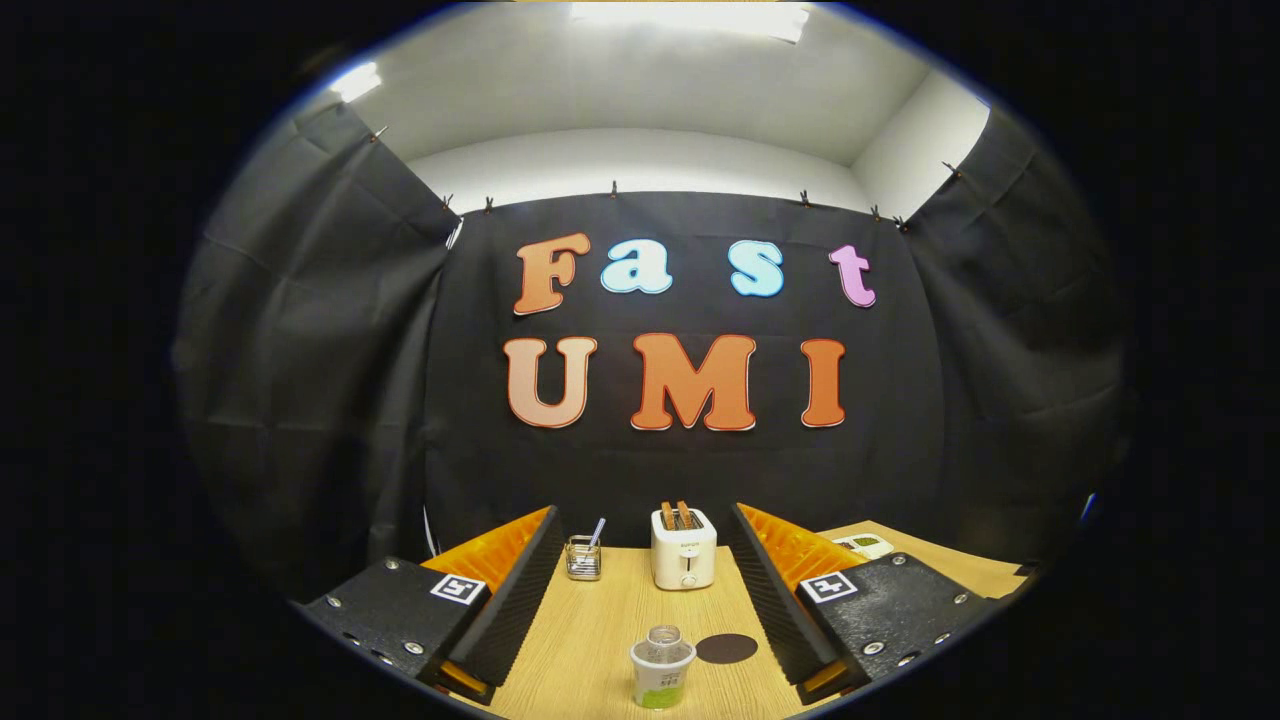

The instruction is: Take the bottle from table, then pour the juice into the cup, finally place the bottle on the coaster

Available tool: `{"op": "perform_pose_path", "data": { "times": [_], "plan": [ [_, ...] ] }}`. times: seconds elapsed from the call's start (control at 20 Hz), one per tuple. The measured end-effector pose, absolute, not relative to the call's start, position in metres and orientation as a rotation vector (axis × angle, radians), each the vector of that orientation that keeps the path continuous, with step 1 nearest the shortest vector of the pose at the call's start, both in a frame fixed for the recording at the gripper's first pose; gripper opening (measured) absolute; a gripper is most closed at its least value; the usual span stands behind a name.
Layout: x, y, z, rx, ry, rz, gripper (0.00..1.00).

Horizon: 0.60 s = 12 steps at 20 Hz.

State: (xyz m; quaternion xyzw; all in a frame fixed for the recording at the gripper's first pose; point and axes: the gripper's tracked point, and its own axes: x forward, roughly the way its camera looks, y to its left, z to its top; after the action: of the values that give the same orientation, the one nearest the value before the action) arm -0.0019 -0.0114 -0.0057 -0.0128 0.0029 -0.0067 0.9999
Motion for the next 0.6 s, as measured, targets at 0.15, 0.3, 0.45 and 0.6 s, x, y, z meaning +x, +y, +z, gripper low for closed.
{"op": "perform_pose_path", "data": {
  "times": [0.15,0.3,0.45,0.6],
  "plan": [
    [-0.002,-0.014,-0.007,-0.045,0.005,-0.024,0.98],
    [-0.001,-0.014,-0.015,-0.048,0.016,-0.029,0.98],
    [0.000,-0.023,-0.024,-0.054,0.019,-0.061,0.98],
    [-0.002,-0.027,-0.041,-0.036,0.023,-0.081,0.98]
  ]
}}
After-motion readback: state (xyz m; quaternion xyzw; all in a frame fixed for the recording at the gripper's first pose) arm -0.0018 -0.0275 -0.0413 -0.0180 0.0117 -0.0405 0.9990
